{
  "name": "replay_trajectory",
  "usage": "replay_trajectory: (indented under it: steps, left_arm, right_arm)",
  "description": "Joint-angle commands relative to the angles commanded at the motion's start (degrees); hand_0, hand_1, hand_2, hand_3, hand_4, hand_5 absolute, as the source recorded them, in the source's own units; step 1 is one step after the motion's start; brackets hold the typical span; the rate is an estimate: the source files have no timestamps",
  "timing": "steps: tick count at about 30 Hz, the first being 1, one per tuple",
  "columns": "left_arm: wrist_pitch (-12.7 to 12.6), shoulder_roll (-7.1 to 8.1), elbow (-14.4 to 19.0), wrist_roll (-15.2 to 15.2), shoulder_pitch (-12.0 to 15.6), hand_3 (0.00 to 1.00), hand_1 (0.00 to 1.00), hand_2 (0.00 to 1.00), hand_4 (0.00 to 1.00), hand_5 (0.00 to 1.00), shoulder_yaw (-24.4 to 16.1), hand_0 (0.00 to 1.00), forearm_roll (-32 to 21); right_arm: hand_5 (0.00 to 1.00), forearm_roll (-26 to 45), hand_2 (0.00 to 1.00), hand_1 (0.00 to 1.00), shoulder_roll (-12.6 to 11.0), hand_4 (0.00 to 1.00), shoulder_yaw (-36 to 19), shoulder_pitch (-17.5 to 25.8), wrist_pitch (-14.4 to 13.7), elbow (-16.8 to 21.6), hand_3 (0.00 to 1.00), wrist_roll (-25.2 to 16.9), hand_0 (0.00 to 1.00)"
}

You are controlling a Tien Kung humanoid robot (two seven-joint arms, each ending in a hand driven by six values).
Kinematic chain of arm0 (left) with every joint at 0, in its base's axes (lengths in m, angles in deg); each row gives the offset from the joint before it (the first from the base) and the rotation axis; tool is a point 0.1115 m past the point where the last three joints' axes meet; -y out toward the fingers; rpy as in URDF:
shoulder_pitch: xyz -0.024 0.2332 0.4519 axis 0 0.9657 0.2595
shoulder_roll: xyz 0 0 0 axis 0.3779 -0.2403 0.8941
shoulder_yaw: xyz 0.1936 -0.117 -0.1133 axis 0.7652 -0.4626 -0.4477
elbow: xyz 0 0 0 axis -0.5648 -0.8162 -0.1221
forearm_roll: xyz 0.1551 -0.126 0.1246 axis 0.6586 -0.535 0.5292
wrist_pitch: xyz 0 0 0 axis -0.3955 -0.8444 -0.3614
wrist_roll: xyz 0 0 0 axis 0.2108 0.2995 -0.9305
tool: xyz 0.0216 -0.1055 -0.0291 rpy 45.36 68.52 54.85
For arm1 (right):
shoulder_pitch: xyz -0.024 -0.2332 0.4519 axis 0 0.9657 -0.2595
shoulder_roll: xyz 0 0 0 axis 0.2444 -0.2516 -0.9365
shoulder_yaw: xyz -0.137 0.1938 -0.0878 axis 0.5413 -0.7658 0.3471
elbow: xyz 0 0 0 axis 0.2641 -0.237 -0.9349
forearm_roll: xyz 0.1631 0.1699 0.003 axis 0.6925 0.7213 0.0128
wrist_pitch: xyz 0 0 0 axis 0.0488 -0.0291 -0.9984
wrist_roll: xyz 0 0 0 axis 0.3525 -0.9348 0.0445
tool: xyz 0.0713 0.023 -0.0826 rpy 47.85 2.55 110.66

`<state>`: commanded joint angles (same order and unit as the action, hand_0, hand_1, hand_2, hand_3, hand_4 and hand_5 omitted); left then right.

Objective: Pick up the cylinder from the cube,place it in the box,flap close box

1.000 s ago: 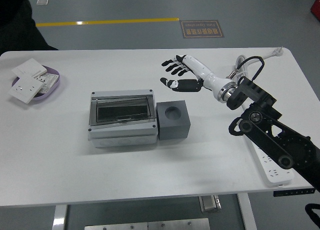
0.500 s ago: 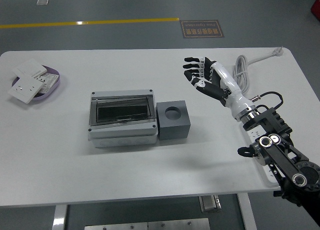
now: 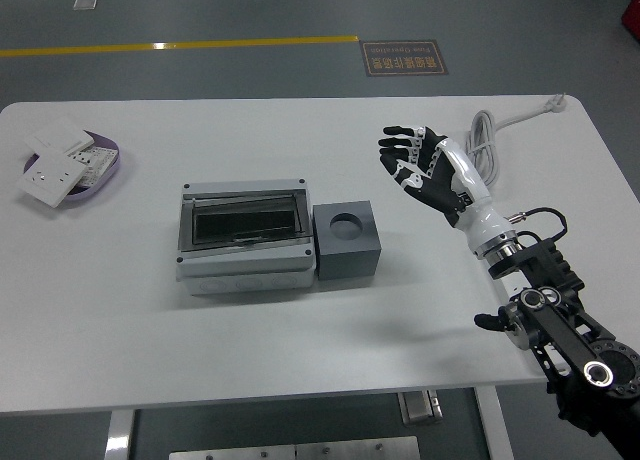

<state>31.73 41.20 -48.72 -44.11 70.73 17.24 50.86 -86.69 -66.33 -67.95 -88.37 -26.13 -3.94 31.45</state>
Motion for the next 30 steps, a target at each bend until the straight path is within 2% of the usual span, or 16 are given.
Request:
replay_trajectory:
  steps: [2,3,8,9,17,20,21,26,27,30]
  left_arm:
    - [-0.10,0.01,0.00,-0.17,-0.12,0.583,0.578,0.590,0.641,0.202,-0.01,0.598,-0.51]
    - [-0.10,0.01,0.00,-0.19,-0.22,0.582,0.579,0.590,0.641,0.203,-0.01,0.599,-0.56]
    - [-0.15,0.22,0.00,-0.32,-0.63,0.582,0.579,0.590,0.641,0.203,-0.17,0.599,-0.63]
    - [-0.18,0.30,0.00,-0.35,-0.64,0.583,0.579,0.590,0.642,0.202,-0.30,0.599,-0.63]
    - [-0.32,0.22,0.00,-0.49,-0.18,0.582,0.580,0.590,0.642,0.202,-0.91,0.599,-0.95]
    - [-0.32,0.11,0.00,-0.51,-0.12,0.582,0.580,0.590,0.642,0.202,-0.97,0.599,-0.95]
    - [-0.32,0.10,0.00,-0.52,-0.13,0.583,0.579,0.590,0.642,0.202,-0.98,0.599,-0.97]
    - [-0.34,0.09,0.00,-0.57,-0.25,0.583,0.579,0.590,0.642,0.202,-1.11,0.599,-0.88]
    - [-0.34,0.09,0.00,-0.58,-0.26,0.582,0.579,0.590,0.642,0.203,-1.13,0.599,-0.87]
    - [-0.33,0.03,0.00,-0.61,-0.25,0.582,0.579,0.590,0.642,0.203,-1.07,0.599,-0.90]
  right_arm:
    - [0.134,0.20,0.655,0.659,-0.01,0.823,0.02,0.13,0.26,-0.37,0.688,0.11,0.731]
    - [0.211,0.23,0.664,0.671,-0.07,0.885,0.02,0.19,0.37,-0.46,0.691,0.17,0.724]
    - [0.211,-0.97,0.664,0.671,-0.62,0.885,-0.65,0.93,1.52,-0.42,0.691,1.04,0.724]
    - [0.278,-1.58,0.660,0.671,-0.74,0.928,-1.03,1.24,1.95,-0.26,0.684,1.34,0.721]
    - [0.275,-5.45,0.677,0.682,-1.32,0.922,-3.45,2.77,4.14,1.33,0.698,3.29,0.729]
    - [0.275,-6.20,0.677,0.682,-1.35,0.922,-3.88,2.78,4.25,1.66,0.698,3.66,0.729]
    - [0.306,-6.29,0.716,0.709,-1.36,0.944,-3.95,2.74,4.22,1.69,0.760,3.70,0.746]
    - [0.306,-5.96,0.716,0.709,-1.35,0.944,-4.17,2.45,3.75,1.56,0.760,3.86,0.746]
    - [0.310,-5.77,0.771,0.727,-1.35,0.941,-4.18,2.43,3.66,1.50,0.788,3.87,0.756]
    - [0.310,-4.96,0.771,0.727,-1.35,0.941,-4.17,2.39,3.35,1.39,0.788,3.86,0.756]
